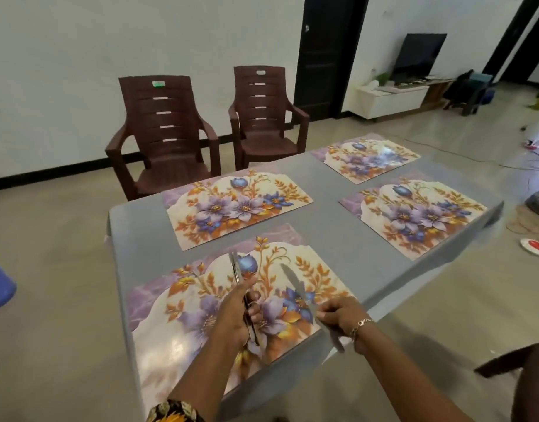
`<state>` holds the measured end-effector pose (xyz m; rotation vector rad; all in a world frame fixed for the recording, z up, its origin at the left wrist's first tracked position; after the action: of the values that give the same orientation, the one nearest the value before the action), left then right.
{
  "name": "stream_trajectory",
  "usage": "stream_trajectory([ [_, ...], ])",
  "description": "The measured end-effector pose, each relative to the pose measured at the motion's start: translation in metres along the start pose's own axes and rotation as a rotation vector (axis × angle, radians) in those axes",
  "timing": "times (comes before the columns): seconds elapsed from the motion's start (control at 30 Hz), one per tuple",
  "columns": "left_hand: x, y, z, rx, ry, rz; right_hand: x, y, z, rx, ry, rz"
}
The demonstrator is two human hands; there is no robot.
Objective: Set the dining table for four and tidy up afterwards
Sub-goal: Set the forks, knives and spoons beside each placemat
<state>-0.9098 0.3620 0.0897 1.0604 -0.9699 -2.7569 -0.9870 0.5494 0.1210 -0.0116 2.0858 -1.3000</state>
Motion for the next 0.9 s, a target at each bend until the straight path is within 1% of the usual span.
stream_trajectory([
  [0.1,0.029,0.005,0.01,-0.084,0.012,0.013,0.041,-0.013,-0.019,-0.094,0.053,0.013],
  [0.17,0.04,0.008,0.015,-0.103,0.06,0.016,0.065,-0.017,-0.025,-0.189,0.07,0.021],
  [0.23,0.051,0.011,0.019,-0.089,0.113,0.038,0.084,-0.022,-0.027,-0.3,0.07,0.013],
  [0.37,0.068,0.016,0.027,-0.038,0.184,0.066,0.111,-0.026,-0.024,-0.472,0.017,-0.026],
  [0.43,0.073,0.016,0.029,-0.017,0.199,0.069,0.117,-0.025,-0.022,-0.564,0.005,-0.036],
  [0.57,0.079,0.015,0.029,0.015,0.214,0.073,0.123,-0.023,-0.02,-0.792,0.01,-0.125],
  [0.67,0.083,0.015,0.029,0.006,0.211,0.064,0.123,-0.026,-0.019,-1.031,0.026,-0.256],
  [0.7,0.084,0.015,0.03,-0.002,0.205,0.059,0.124,-0.025,-0.018,-1.082,0.046,-0.33],
  [0.77,0.086,0.016,0.033,-0.004,0.195,0.055,0.125,-0.022,-0.014,-1.099,0.055,-0.569],
  [0.8,0.086,0.016,0.034,0.001,0.193,0.055,0.129,-0.017,-0.011,-1.09,0.007,-0.695],
  [0.83,0.086,0.016,0.036,0.007,0.193,0.055,0.13,-0.011,-0.008,-1.108,-0.078,-0.759],
  [0.87,0.086,0.015,0.037,0.011,0.194,0.056,0.133,-0.002,-0.006,-1.153,-0.168,-0.799],
  [0.9,0.086,0.014,0.039,0.012,0.195,0.054,0.133,0.002,-0.006,-1.22,-0.225,-0.793],
])
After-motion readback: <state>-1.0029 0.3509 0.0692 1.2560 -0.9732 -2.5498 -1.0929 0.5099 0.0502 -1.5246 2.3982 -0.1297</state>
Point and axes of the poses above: each hand's wrist, its own x-axis towards the middle knuckle, its own z-axis out of the palm, y = z × x, the point moved 3 cm from there along x, towards the middle knuckle, and after that the axes turned 1 degree about -z, right-handed, at the moved point
